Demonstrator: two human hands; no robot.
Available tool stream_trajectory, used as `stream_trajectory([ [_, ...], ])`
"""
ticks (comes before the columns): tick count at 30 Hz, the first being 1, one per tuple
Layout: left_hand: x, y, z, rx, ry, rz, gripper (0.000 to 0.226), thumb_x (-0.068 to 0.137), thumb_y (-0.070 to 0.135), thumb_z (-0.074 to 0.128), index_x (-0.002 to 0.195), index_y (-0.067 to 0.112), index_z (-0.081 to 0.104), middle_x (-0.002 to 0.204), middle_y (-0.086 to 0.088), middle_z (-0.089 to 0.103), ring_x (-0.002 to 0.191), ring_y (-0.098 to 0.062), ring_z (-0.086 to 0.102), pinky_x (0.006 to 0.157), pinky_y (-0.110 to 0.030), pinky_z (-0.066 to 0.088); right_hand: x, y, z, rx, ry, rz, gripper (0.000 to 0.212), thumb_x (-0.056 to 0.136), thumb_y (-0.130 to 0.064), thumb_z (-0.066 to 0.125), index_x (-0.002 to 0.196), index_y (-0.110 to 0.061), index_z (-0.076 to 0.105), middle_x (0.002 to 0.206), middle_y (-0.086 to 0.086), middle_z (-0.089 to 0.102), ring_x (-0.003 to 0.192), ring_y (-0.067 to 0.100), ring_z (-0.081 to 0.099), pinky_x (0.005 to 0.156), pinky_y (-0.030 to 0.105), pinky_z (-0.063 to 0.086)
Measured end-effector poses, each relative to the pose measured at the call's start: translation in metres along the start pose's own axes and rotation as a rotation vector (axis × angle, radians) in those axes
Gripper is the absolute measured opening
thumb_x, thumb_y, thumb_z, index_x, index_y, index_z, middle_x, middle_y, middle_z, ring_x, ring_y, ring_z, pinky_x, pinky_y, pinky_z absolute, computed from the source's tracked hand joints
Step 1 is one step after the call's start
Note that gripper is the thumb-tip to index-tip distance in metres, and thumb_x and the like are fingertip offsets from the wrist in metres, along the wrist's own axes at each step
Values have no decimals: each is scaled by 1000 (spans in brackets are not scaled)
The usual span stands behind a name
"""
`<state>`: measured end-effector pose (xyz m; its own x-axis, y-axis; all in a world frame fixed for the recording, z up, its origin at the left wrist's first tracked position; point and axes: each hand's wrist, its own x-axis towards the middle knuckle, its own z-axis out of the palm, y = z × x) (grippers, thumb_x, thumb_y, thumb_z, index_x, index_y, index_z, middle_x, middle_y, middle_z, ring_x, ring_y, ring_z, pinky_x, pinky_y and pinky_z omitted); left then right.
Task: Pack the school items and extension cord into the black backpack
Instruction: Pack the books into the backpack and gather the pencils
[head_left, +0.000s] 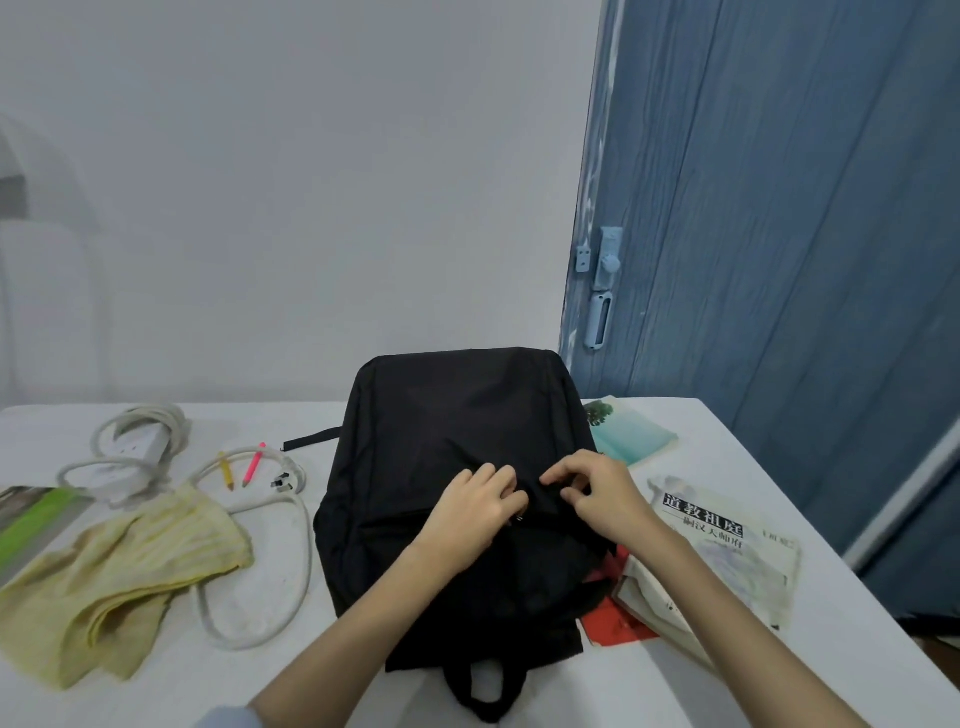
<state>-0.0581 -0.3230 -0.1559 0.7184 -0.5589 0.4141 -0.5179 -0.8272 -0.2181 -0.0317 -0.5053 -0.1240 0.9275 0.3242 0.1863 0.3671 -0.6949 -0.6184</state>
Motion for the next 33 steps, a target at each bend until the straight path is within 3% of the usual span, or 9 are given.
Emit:
stream_trajectory([
  [5, -10, 2, 10, -118, 127, -10, 43, 62, 6, 76, 92, 15, 47, 85, -1, 54, 66, -16, 47, 51, -25, 41, -6, 5, 12, -25, -34, -106, 35, 74, 3, 65, 101, -20, 68, 100, -7, 56, 82, 7, 49, 82, 20, 42],
  [7, -17, 5, 10, -175, 163, -15, 31, 74, 7, 65, 100, 12, 48, 93, -5, 54, 70, -17, 49, 55, -25, 45, -7, 4, 14, -13, -50, -151, 35, 75, 0, 65, 103, -21, 68, 102, -10, 54, 84, 1, 46, 79, 11, 38],
  [11, -22, 6, 12, -190, 223, -6, 7, 89, 15, 51, 93, 11, 48, 97, -7, 57, 73, -18, 52, 64, -26, 47, -4, 2, 11, 33, -141, -166, 39, 72, -1, 69, 107, -19, 68, 100, -4, 57, 80, -2, 49, 68, 3, 34],
  [14, -22, 8, 12, -262, 229, -19, 5, 89, 11, 50, 94, 13, 48, 98, -5, 59, 74, -17, 51, 67, -25, 47, -3, 4, 13, -30, -187, -164, 43, 70, -14, 78, 110, -20, 66, 97, -5, 53, 86, 3, 50, 75, 7, 37],
  [16, -22, 11, 9, -384, 225, -88, 4, 91, 11, 47, 93, 12, 50, 96, -2, 57, 75, -15, 54, 68, -24, 47, -4, 4, 21, -117, -129, -183, 39, 72, -26, 78, 109, -21, 65, 98, -6, 54, 97, 9, 50, 84, 19, 41],
  [20, -21, 12, -2, -693, 227, -295, 4, 91, 11, 51, 88, 11, 54, 90, 6, 49, 74, -1, 48, 71, -11, 41, -6, 1, 33, -129, 63, -240, 18, 79, -27, 72, 92, -15, 71, 93, -3, 64, 93, 16, 55, 79, 29, 45],
  [23, -18, 15, -6, -827, 288, -444, 12, 84, 21, 62, 81, 11, 57, 82, 2, 53, 66, -7, 50, 65, -15, 44, -5, 3, 34, -76, 85, -265, 14, 77, -26, 74, 85, -15, 72, 85, -4, 64, 87, 17, 57, 74, 32, 47],
  [29, -7, 20, -8, -937, 304, -708, 35, 74, -4, 69, 72, 27, 54, 79, 4, 56, 71, -1, 56, 63, -10, 43, -4, 0, 31, -61, 102, -294, 11, 74, -24, 75, 80, -16, 69, 77, -14, 55, 80, 11, 53, 69, 31, 47],
  [33, -13, 15, -17, -964, 324, -768, 26, 69, -10, 74, 74, 14, 65, 81, 4, 56, 63, 3, 59, 60, -8, 45, -3, 1, 31, -40, 93, -300, 11, 74, -23, 76, 77, -18, 67, 70, -22, 45, 76, 8, 49, 67, 28, 45],
])
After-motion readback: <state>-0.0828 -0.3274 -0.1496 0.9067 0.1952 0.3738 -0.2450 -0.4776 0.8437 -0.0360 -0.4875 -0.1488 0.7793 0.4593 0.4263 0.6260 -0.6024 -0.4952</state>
